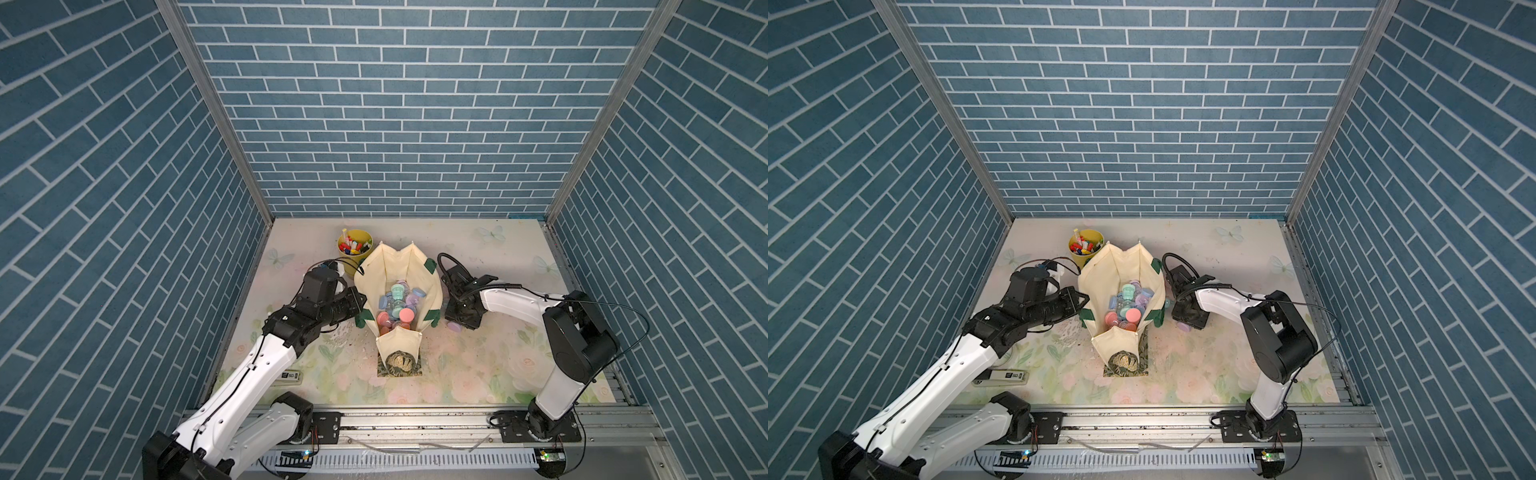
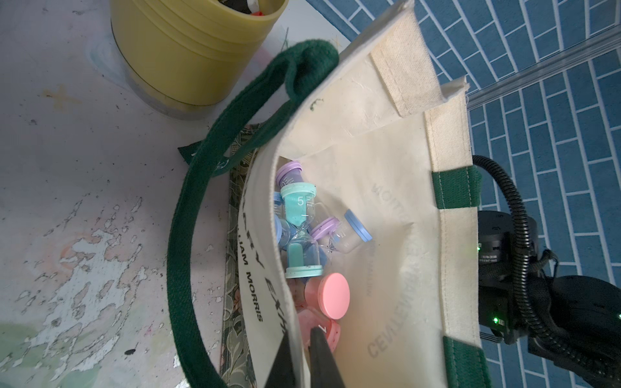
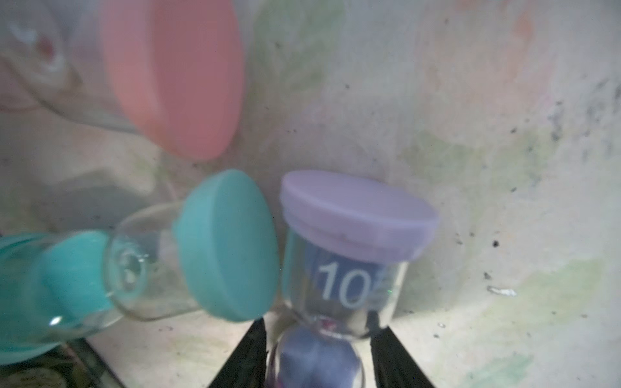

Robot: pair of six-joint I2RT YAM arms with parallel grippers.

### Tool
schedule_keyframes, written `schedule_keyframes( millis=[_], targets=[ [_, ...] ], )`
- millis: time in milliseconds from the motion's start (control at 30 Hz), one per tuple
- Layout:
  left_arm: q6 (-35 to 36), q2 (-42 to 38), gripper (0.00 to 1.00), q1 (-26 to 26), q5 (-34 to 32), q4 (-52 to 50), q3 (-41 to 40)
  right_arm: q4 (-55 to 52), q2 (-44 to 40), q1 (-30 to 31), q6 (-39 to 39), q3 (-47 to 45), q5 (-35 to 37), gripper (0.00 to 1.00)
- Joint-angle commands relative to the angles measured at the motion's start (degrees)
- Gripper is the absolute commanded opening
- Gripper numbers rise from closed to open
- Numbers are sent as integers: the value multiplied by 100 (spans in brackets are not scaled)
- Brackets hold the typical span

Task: Put the hourglass into the canvas bag
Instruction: Pick up the hourglass from the center of the board.

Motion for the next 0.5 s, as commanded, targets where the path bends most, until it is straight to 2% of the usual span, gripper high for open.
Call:
schedule_keyframes(
  millis=[0,133,267,467],
  targets=[
    [35,-55,12,-21,-9,-51,73,10,100,-9,328,-175,112,51],
    [29,-54,13,-28,-26,-51,51,40,104,-8,344,-245,141,46],
    [28,-63,13,-25,-30,-59,46,42,87,-3,368,-293,171,32],
    [18,-60,15,-23,-56,-93,74,42,-27,-8,373,-360,185,18]
  ],
)
